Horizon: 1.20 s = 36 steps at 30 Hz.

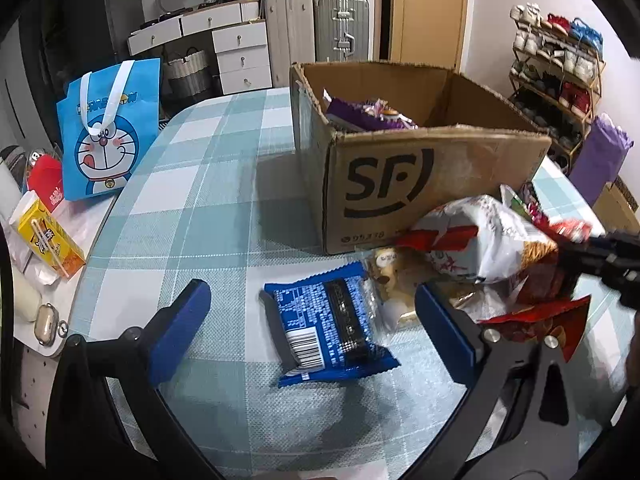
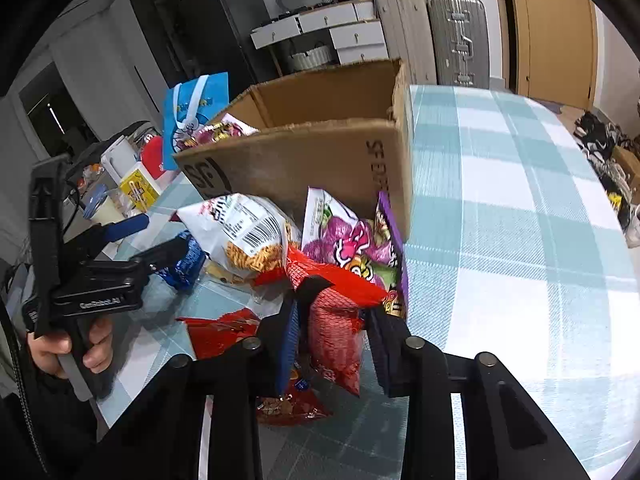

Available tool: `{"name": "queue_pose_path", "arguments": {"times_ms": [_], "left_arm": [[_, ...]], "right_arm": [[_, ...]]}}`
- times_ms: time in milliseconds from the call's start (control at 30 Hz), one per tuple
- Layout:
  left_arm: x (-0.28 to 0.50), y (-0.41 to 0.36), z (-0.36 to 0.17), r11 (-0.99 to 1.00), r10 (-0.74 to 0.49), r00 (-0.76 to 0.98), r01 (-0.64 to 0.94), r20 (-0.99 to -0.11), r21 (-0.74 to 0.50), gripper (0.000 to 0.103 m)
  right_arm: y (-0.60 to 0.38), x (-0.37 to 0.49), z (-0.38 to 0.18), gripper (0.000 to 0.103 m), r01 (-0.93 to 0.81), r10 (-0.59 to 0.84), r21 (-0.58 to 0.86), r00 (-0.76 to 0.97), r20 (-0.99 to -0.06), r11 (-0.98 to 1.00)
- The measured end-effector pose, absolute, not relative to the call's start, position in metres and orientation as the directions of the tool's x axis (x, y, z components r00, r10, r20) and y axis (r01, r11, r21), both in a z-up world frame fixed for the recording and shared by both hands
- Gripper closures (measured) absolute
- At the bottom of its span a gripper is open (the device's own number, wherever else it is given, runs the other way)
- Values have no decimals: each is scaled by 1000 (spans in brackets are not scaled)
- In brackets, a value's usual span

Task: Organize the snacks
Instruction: 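Grasp the red wafer bag with the right gripper while the left grasps the blue biscuit pack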

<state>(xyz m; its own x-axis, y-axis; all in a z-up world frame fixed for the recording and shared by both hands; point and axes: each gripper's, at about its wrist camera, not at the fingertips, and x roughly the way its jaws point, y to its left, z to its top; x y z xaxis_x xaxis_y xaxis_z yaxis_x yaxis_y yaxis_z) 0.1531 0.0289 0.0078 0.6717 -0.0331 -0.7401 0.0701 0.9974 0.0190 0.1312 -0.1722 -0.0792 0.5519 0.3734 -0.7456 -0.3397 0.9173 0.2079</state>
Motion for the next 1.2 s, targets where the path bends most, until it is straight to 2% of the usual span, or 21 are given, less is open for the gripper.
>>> {"name": "queue_pose_path", "arguments": {"times_ms": [133, 433, 500, 567, 600, 667, 900, 1200], "left_arm": [[155, 32, 4, 996, -67, 651, 90, -756, -11, 1], [167, 46, -16, 999, -44, 594, 39, -803, -26, 2], [168, 50, -19, 997, -74, 578, 43, -813, -60, 6], [169, 51, -22, 995, -102, 563, 52, -820, -88, 26], [169, 51, -24, 993, -121, 549, 64, -827, -102, 31], [168, 49, -25, 989, -149, 546, 90, -824, -119, 60], [159, 41, -10, 993, -110, 602, 108, -791, -56, 61], [147, 47, 19, 996, -91, 665, 79, -741, -51, 61]], "right_arm": [[-178, 126, -65, 73, -337, 377, 208, 584, -719, 918], [-186, 115, -44, 73, -351, 404, 219, 638, -656, 910], [-186, 113, -40, 73, -356, 410, 222, 643, -647, 908], [-186, 112, -38, 73, -356, 411, 222, 649, -640, 908], [-187, 111, -36, 73, -357, 413, 224, 652, -636, 907], [-188, 111, -34, 73, -355, 414, 226, 657, -630, 907], [-191, 109, -31, 73, -353, 416, 229, 671, -613, 907], [-193, 108, -29, 73, -350, 422, 241, 687, -591, 906]]}}
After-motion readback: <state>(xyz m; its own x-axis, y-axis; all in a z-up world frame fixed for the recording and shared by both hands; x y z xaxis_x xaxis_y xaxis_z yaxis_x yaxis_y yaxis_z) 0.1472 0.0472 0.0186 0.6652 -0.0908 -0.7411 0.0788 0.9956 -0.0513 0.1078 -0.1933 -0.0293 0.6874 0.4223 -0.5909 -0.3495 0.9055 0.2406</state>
